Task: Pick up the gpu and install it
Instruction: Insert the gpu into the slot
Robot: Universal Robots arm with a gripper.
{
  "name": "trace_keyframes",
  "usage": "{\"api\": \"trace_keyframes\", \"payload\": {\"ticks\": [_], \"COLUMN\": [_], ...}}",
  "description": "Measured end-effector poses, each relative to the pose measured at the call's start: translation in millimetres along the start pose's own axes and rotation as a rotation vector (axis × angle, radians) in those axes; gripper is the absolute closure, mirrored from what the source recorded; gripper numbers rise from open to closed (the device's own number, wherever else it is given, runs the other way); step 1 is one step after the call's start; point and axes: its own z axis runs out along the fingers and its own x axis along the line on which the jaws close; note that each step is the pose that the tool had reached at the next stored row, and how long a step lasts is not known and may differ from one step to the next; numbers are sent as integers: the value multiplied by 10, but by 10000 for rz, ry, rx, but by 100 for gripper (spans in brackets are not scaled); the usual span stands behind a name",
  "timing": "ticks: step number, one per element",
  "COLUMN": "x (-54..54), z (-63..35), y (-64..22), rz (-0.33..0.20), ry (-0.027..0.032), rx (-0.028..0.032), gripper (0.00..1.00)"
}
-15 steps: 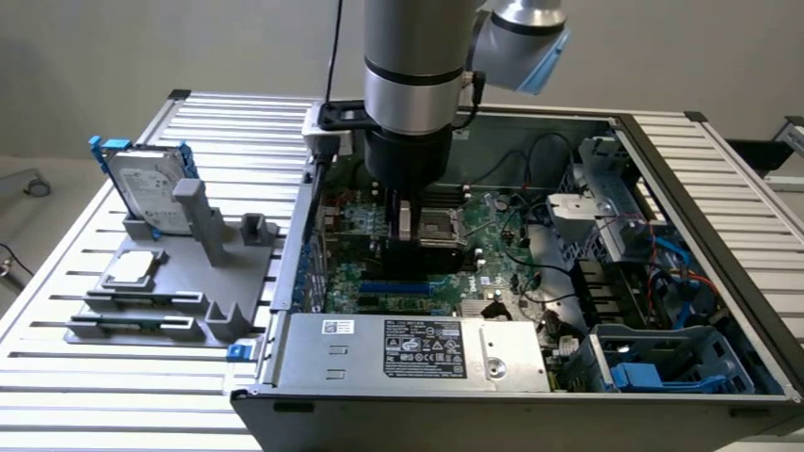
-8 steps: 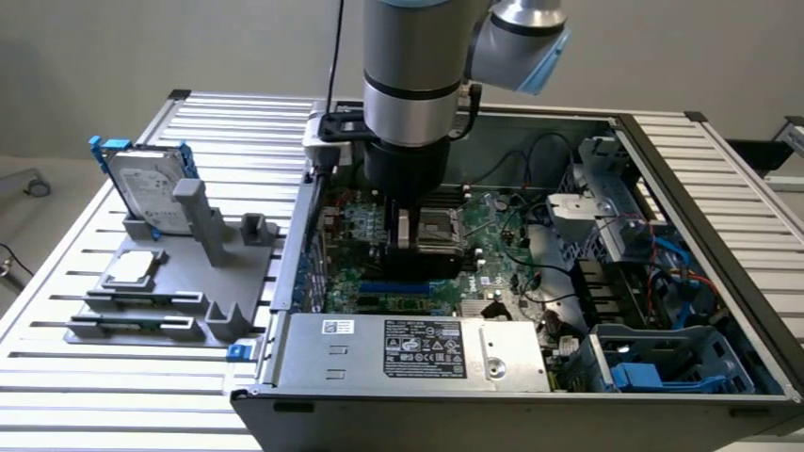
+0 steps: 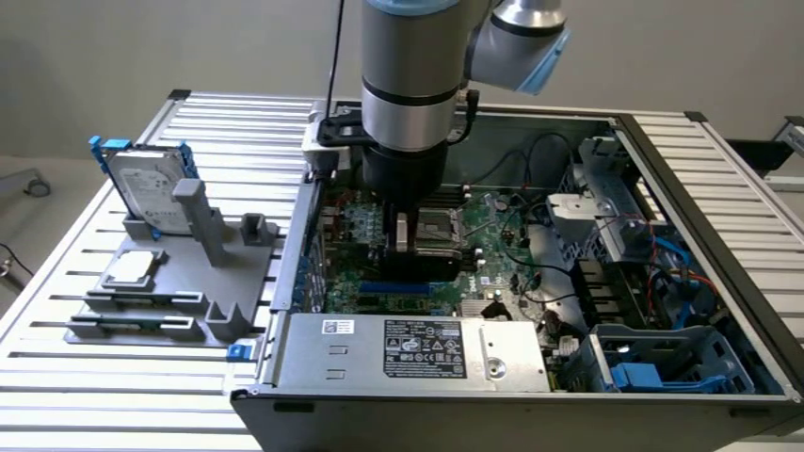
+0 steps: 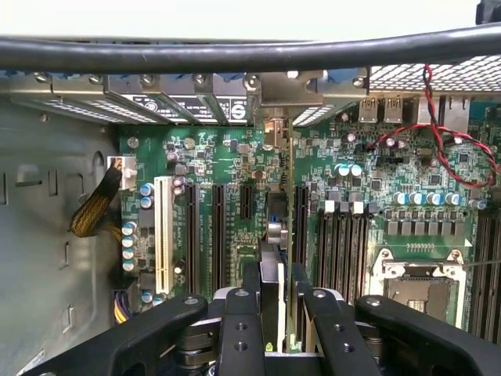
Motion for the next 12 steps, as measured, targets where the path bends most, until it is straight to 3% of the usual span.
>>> {"api": "trace_keyframes", "payload": {"ticks": [12], "x": [8], "z": [64], "y": [2], "rz": [1], "ry": [-3], "rx": [-13], "gripper": [74]}}
